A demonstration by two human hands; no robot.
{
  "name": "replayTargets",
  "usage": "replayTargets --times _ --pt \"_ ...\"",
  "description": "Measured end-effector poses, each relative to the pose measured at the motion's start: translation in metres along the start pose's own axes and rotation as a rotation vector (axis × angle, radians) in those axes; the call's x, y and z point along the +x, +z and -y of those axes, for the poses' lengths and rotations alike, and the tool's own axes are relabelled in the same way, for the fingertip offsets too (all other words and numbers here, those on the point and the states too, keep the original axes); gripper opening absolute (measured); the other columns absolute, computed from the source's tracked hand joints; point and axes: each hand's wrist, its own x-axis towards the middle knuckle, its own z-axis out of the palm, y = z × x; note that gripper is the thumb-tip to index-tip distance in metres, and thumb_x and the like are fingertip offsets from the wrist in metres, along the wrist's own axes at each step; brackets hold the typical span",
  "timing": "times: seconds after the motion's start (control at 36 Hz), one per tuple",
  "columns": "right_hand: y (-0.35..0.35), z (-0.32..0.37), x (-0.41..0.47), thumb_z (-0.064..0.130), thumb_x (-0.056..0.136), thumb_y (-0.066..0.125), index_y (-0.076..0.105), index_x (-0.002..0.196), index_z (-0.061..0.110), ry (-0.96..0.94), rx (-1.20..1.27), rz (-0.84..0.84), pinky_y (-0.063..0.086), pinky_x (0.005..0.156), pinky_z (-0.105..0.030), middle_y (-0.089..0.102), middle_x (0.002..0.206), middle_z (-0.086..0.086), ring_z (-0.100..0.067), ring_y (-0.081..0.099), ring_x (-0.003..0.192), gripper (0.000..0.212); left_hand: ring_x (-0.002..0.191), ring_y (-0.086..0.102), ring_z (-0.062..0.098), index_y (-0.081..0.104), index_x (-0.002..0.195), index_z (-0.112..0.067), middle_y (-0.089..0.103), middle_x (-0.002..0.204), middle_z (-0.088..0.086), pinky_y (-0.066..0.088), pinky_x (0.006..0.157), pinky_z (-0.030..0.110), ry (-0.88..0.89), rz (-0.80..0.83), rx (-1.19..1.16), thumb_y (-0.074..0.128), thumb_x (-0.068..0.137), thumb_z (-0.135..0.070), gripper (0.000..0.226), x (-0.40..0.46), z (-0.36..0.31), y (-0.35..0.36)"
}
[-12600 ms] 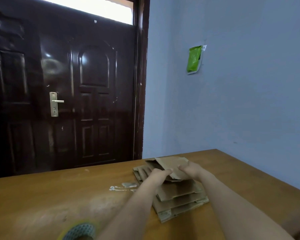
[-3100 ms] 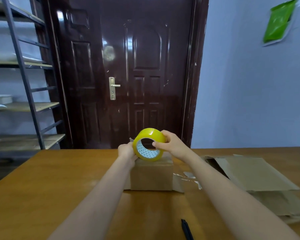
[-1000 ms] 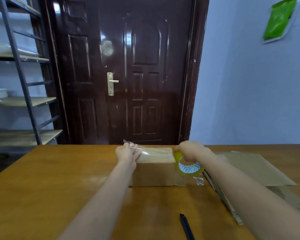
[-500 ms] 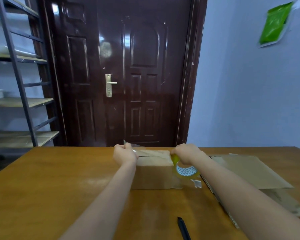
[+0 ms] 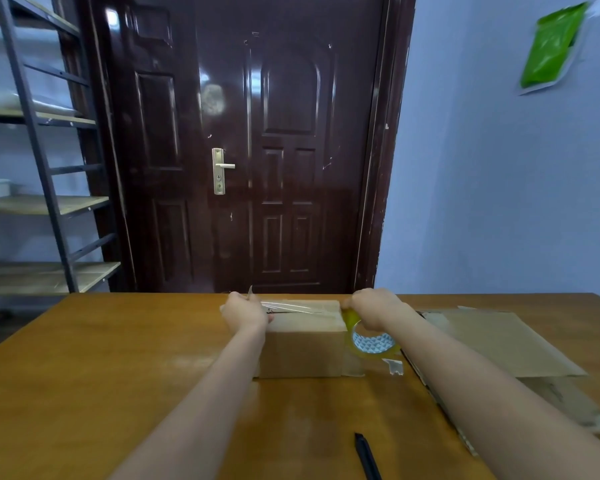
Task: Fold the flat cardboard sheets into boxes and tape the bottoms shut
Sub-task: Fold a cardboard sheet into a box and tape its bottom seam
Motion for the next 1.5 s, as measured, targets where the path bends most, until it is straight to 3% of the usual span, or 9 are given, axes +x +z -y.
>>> replayTargets --times 0.14,0.25,0.33,0.44,0.53,0.75,1.06,1.36,1.5 --pt "0.0 0.0 -0.002 0.002 0.088 0.054 0.04 0.142 0.03 -0.001 0.017 -0.012 0.054 0.08 -0.031 0.057 0.122 -0.007 -0.026 0.059 0.103 0.062 0.054 0.06 0.022 0.056 0.11 0.003 0.061 0.096 0.018 0.043 0.047 0.026 -0.098 0.065 0.0 0.046 0.099 -0.013 0.022 -0.002 -0.006 -0.004" --pt "0.002 0.0 -0.003 0.004 0.088 0.054 0.042 0.141 0.027 0.007 0.032 -0.017 0.054 0.08 -0.03 0.058 0.122 -0.007 -0.025 0.059 0.103 0.058 0.05 0.05 0.017 0.056 0.098 0.003 0.051 0.06 0.01 0.041 0.049 0.026 -0.201 0.065 -0.026 0.044 0.098 -0.005 0.014 -0.004 -0.007 -0.008" --pt "0.001 0.0 -0.004 0.005 0.089 0.054 0.042 0.141 0.027 0.009 0.037 -0.018 0.053 0.08 -0.03 0.057 0.122 -0.007 -0.025 0.059 0.104 0.057 0.051 0.051 0.018 0.056 0.1 0.005 0.051 0.067 0.012 0.047 0.054 0.027 -0.288 0.086 -0.131 0.042 0.097 0.002 0.014 -0.004 -0.007 -0.01" --pt "0.004 0.0 -0.003 0.004 0.088 0.054 0.045 0.139 0.025 0.027 0.054 -0.029 0.055 0.08 -0.03 0.059 0.119 -0.007 -0.024 0.06 0.101 0.056 0.05 0.05 0.018 0.056 0.112 0.011 0.059 0.093 0.021 0.041 0.029 0.016 -0.407 0.095 -0.29 0.04 0.095 0.008 0.023 0.002 -0.006 -0.011" --pt "0.006 0.0 -0.003 0.002 0.088 0.053 0.045 0.138 0.024 0.039 0.076 -0.032 0.055 0.082 -0.031 0.059 0.121 -0.007 -0.024 0.06 0.102 0.056 0.044 0.049 0.017 0.057 0.114 0.009 0.051 0.074 0.016 0.034 0.025 0.012 -0.425 0.129 -0.313 0.043 0.094 0.009 0.024 0.009 -0.004 -0.012" --pt "0.008 -0.001 -0.001 0.004 0.09 0.053 0.046 0.138 0.022 0.055 0.12 -0.038 0.051 0.084 -0.03 0.057 0.126 -0.007 -0.025 0.058 0.109 0.052 0.016 0.036 0.009 0.049 0.071 0.002 0.048 0.066 0.012 0.032 0.024 0.011 -0.598 0.211 -0.423 0.048 0.097 -0.005 0.027 0.014 -0.002 -0.022" --pt "0.012 -0.001 0.001 0.001 0.087 0.054 0.044 0.139 0.028 0.027 0.18 -0.03 0.055 0.085 -0.032 0.056 0.131 -0.005 -0.025 0.059 0.11 0.059 0.046 0.034 0.01 0.057 0.07 -0.008 0.045 0.059 0.0 0.026 0.027 0.012 -0.542 0.287 -0.188 0.063 0.087 -0.02 0.022 0.005 0.012 -0.018" --pt "0.017 0.001 0.003 0.002 0.086 0.058 0.046 0.137 0.029 0.027 0.229 -0.048 0.055 0.081 -0.028 0.059 0.126 -0.005 -0.023 0.061 0.106 0.06 0.058 0.048 0.019 0.062 0.104 -0.007 0.052 0.068 0.006 0.045 0.065 0.026 -0.572 0.271 -0.191 0.058 0.093 -0.032 0.028 -0.011 0.02 -0.015" --pt "0.018 0.001 0.005 0.002 0.085 0.058 0.045 0.138 0.028 0.023 0.212 -0.045 0.055 0.086 -0.032 0.059 0.127 -0.006 -0.024 0.06 0.108 0.06 0.09 0.063 0.029 0.056 0.124 0.001 0.064 0.103 0.016 0.049 0.069 0.034 -0.521 0.249 -0.187 0.06 0.092 -0.028 0.043 -0.011 0.032 -0.015"
